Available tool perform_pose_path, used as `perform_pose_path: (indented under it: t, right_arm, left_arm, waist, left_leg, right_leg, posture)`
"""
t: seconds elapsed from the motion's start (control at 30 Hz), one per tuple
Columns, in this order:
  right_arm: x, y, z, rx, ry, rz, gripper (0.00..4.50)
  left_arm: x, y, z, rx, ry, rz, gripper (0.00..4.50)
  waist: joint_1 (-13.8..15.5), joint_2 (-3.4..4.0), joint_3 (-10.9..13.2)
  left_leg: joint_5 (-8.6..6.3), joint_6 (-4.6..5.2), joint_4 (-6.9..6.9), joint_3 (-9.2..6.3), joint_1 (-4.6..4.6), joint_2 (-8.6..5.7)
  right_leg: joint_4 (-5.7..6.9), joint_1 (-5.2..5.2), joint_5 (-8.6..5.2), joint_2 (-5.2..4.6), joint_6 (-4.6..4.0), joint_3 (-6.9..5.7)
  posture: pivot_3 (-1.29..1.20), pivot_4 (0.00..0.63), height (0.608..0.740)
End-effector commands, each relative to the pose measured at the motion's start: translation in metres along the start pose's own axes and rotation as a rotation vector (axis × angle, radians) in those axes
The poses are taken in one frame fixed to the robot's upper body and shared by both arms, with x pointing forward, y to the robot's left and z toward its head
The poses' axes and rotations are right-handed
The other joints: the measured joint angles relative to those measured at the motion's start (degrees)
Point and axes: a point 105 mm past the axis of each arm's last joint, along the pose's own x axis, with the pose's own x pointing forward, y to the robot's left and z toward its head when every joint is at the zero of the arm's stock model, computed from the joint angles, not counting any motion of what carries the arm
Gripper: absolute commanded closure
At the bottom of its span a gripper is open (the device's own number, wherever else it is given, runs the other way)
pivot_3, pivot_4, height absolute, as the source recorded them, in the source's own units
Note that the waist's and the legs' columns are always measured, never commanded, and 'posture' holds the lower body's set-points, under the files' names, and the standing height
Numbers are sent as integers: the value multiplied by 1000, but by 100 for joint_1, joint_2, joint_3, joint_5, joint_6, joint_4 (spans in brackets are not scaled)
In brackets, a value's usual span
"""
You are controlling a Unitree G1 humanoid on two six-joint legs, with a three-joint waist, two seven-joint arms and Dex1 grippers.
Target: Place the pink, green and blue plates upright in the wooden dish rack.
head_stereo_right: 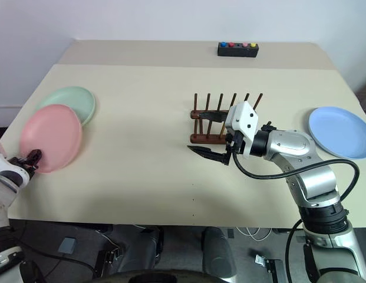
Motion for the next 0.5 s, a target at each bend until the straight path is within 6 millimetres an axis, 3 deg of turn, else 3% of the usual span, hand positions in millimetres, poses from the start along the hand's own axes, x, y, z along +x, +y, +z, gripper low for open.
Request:
perform_pose_path:
  t: [0.03, 0.07, 0.23, 0.5]
  right_arm:
    - [-1, 0, 12, -57, -29, -10, 0]
    - [-1, 0, 11, -57, -29, -9, 0]
    - [0, -1, 11, -59, -33, -8, 0]
    - [3, 0, 12, -86, -28, 4, 0]
  left_arm:
    - [-3, -3, 19, -18, -83, -21, 3839]
    - [-4, -4, 20, -18, -94, -30, 4422]
    - [-11, -8, 29, -25, -169, -86, 4422]
    - [-35, -47, 61, -27, -381, -302, 4422]
  waist:
    - [12, 0, 0]
    - [18, 0, -1]
    - [4, 0, -2]
    - [16, -2, -1]
  left_leg:
    - [0, 0, 0, 0, 0, 0]
    - [0, 0, 0, 0, 0, 0]
    - [0, 0, -1, 2, 1, 0]
    - [0, -1, -2, 2, -2, 0]
  right_leg:
    - [0, 0, 0, 0, 0, 0]
    - [0, 0, 0, -1, 0, 0]
    - [-1, 1, -1, -2, -1, 1]
    - [-4, -1, -1, -2, -4, 1]
  posture:
    - [0, 150, 734]
    - [0, 150, 734]
    - [0, 150, 734]
    - [0, 150, 734]
